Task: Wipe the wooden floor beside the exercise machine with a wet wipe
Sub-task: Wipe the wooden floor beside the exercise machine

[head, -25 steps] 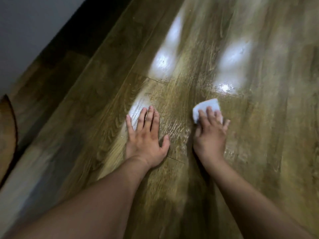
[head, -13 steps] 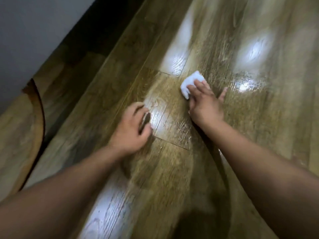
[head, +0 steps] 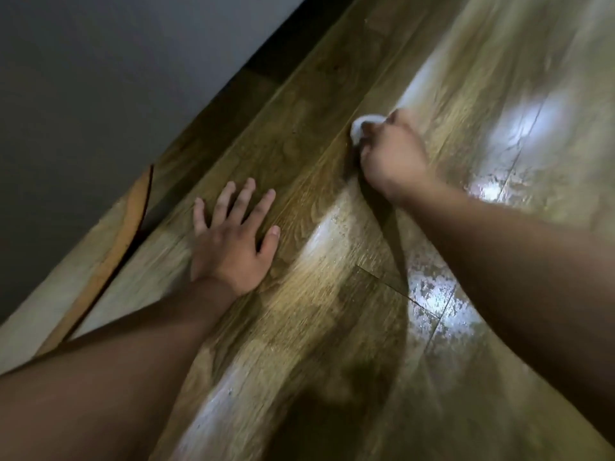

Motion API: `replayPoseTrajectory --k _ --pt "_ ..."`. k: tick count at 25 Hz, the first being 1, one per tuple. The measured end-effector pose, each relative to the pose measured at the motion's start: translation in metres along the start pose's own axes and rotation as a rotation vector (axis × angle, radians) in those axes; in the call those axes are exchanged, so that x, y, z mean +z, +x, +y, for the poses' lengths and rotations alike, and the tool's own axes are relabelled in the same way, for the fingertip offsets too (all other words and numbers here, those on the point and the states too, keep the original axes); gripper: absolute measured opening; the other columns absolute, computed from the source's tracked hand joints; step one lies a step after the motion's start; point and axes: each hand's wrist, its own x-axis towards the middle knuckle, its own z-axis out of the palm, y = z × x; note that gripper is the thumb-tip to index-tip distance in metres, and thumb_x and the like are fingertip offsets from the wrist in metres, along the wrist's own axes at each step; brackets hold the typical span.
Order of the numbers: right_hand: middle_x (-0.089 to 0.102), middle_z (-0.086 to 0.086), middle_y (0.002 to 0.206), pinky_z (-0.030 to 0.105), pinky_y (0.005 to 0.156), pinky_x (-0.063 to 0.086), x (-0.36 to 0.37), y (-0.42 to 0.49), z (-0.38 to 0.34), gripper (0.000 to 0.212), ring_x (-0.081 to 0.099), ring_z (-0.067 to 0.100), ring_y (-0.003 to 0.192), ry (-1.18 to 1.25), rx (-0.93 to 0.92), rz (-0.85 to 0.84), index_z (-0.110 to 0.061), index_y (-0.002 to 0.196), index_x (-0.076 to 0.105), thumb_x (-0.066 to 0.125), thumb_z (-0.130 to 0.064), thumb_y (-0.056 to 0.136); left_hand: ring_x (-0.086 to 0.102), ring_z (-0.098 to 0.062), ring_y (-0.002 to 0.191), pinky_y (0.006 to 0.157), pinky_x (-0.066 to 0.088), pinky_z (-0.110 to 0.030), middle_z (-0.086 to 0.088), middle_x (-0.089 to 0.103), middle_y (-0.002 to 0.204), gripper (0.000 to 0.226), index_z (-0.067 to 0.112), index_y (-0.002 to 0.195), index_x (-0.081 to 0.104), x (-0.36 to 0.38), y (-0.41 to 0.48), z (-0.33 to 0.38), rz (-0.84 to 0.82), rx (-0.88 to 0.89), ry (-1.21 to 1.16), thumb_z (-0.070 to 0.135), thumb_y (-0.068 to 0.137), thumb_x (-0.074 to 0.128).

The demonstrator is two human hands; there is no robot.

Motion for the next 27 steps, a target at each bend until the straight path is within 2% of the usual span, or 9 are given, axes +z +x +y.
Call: replayPoseTrajectory --k 4,6,10,11,13,17,19,24,27 --pt "0.059 0.015 0.112 0.038 0.079 0.054 0.015 -0.096 -0.016 0.042 0.058 0.034 0.098 0.014 -0.799 -0.195 -0.019 0.116 0.069 0.043 -0.037 0.088 0.005 -0.022 0.151 0.117 0.005 -0.061 0.003 0.012 0.165 0.063 0.038 0.154 0.016 -0.003 0.0 0.001 -0.001 0.001 0.001 0.059 0.094 0.014" --pt "0.06 0.015 0.118 0.039 0.078 0.054 0.004 -0.06 0.0 0.04 0.06 0.034 0.1 -0.15 -0.967 -0.219 -0.025 0.119 0.068 0.047 -0.039 0.089 0.003 -0.022 0.151 0.117 0.004 -0.061 0.004 0.01 0.165 0.063 0.039 0.154 0.014 -0.003 -0.001 0.002 -0.008 0.004 0.008 0.058 0.094 0.015" --pt "0.05 0.017 0.13 0.038 0.099 0.046 -0.003 0.032 0.022 0.038 0.053 0.038 0.115 -0.122 -0.184 0.029 -0.027 0.125 0.062 0.046 -0.031 0.092 -0.001 -0.021 0.151 0.118 0.002 -0.06 0.005 0.005 0.165 0.062 0.04 0.154 0.009 -0.001 0.0 0.001 -0.018 -0.002 0.01 0.058 0.095 0.014" --pt "0.05 0.017 0.129 0.038 0.1 0.044 0.001 0.027 0.015 0.035 0.051 0.038 0.116 -0.079 -0.059 0.078 -0.025 0.123 0.063 0.046 -0.027 0.093 -0.001 -0.021 0.151 0.118 0.002 -0.06 0.005 0.004 0.165 0.062 0.04 0.154 0.009 -0.001 0.001 0.001 -0.012 -0.001 0.012 0.059 0.095 0.014" --pt "0.051 0.016 0.126 0.039 0.1 0.045 0.013 -0.015 -0.009 0.033 0.049 0.038 0.116 -0.089 -0.057 0.058 -0.021 0.116 0.065 0.047 -0.026 0.089 0.0 -0.021 0.151 0.118 0.002 -0.06 0.005 0.006 0.165 0.062 0.039 0.154 0.01 -0.001 0.001 0.001 -0.007 0.001 0.011 0.059 0.095 0.014" --pt "0.061 0.015 0.107 0.036 0.078 0.049 0.021 -0.117 -0.012 0.034 0.058 0.03 0.091 0.077 -0.894 -0.182 -0.018 0.112 0.072 0.056 -0.033 0.087 0.005 -0.022 0.151 0.117 0.004 -0.061 0.003 0.011 0.165 0.064 0.038 0.154 0.015 0.0 0.001 0.001 0.015 0.003 0.005 0.058 0.093 0.018" --pt "0.062 0.013 0.109 0.037 0.075 0.051 0.007 -0.084 0.016 0.034 0.061 0.03 0.086 -0.045 -1.076 -0.186 -0.02 0.118 0.071 0.059 -0.035 0.089 0.006 -0.022 0.151 0.117 0.004 -0.061 0.003 0.012 0.164 0.062 0.038 0.153 0.017 0.001 0.002 0.0 0.024 0.002 0.006 0.058 0.094 0.019" --pt "0.049 0.011 0.133 0.04 0.103 0.044 -0.009 0.006 0.051 0.039 0.054 0.034 0.118 0.0 -0.033 0.138 -0.026 0.128 0.064 0.05 -0.039 0.095 0.007 -0.022 0.151 0.117 0.005 -0.061 0.003 0.013 0.164 0.06 0.038 0.152 0.019 0.003 0.001 0.001 0.04 0.009 -0.013 0.057 0.096 0.024" --pt "0.052 0.012 0.126 0.043 0.097 0.043 0.013 -0.055 0.013 0.034 0.05 0.036 0.114 -0.013 -0.026 0.183 -0.024 0.122 0.066 0.051 -0.034 0.092 0.007 -0.022 0.151 0.117 0.005 -0.061 0.002 0.014 0.164 0.06 0.037 0.153 0.02 0.002 0.0 0.0 0.045 0.01 -0.013 0.056 0.097 0.025"
